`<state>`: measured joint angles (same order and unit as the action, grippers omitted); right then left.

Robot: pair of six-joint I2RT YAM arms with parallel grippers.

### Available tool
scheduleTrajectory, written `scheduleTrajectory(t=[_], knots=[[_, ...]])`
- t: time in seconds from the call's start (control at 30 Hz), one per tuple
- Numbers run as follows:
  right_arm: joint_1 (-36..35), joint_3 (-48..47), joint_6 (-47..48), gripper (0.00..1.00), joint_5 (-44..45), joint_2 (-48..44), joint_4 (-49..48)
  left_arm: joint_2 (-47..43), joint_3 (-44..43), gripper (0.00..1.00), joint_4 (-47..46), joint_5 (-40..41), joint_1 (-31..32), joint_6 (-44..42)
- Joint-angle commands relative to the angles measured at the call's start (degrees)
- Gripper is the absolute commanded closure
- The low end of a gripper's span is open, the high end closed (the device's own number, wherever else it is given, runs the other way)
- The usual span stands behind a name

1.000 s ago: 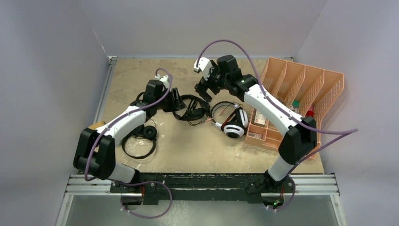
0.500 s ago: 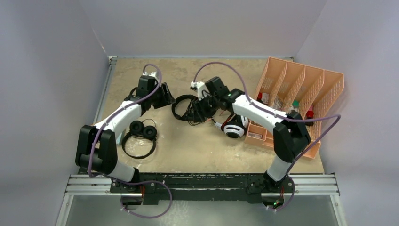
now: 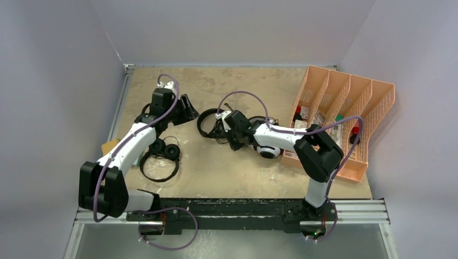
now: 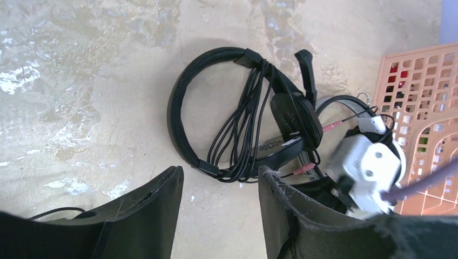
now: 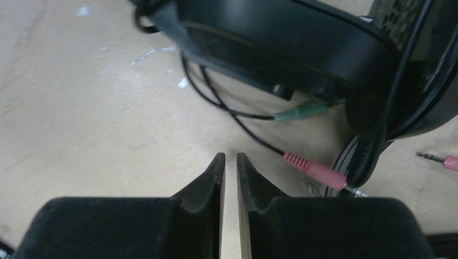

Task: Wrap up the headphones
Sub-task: Adjust the headphones cable on the headphones, then reset both arms

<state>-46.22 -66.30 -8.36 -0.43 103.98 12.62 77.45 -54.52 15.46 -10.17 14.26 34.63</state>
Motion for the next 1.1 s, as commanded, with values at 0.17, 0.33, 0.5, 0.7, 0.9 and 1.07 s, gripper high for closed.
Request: scheduleTrajectory(t=[0.17, 0.33, 0.5, 0.7, 0.9, 1.07], knots=[[-0.37, 2.93, 0.21, 0.91, 13.35, 5.9, -19.4, -5.8, -0.56, 0.47, 0.94, 1.24, -0.59, -1.85], [-0.3, 0.69, 1.88, 0.9, 14.98, 8.42, -23.14, -7.15, -0.81, 0.47, 2.2, 1.47, -0.81, -2.15], [-0.28, -1.82, 4.5, 0.88, 15.59, 8.38, -20.12, -8.23, -0.94, 0.47, 3.24, 1.69, -0.99, -2.37], [-0.22, -4.51, 2.72, 0.72, 9.24, 4.73, -8.16, -8.6, -1.07, 0.46, 3.58, 1.53, -1.08, -2.22], [-0.28, -2.44, 0.25, 0.44, 4.06, -6.08, -0.2, -10.86, -2.54, 0.44, 4.16, 1.68, -1.17, -2.07], [-0.07, -3.62, 0.76, 0.23, 6.92, -18.89, 8.64, -14.68, -6.65, 0.42, 4.44, 3.65, -1.17, -2.1]])
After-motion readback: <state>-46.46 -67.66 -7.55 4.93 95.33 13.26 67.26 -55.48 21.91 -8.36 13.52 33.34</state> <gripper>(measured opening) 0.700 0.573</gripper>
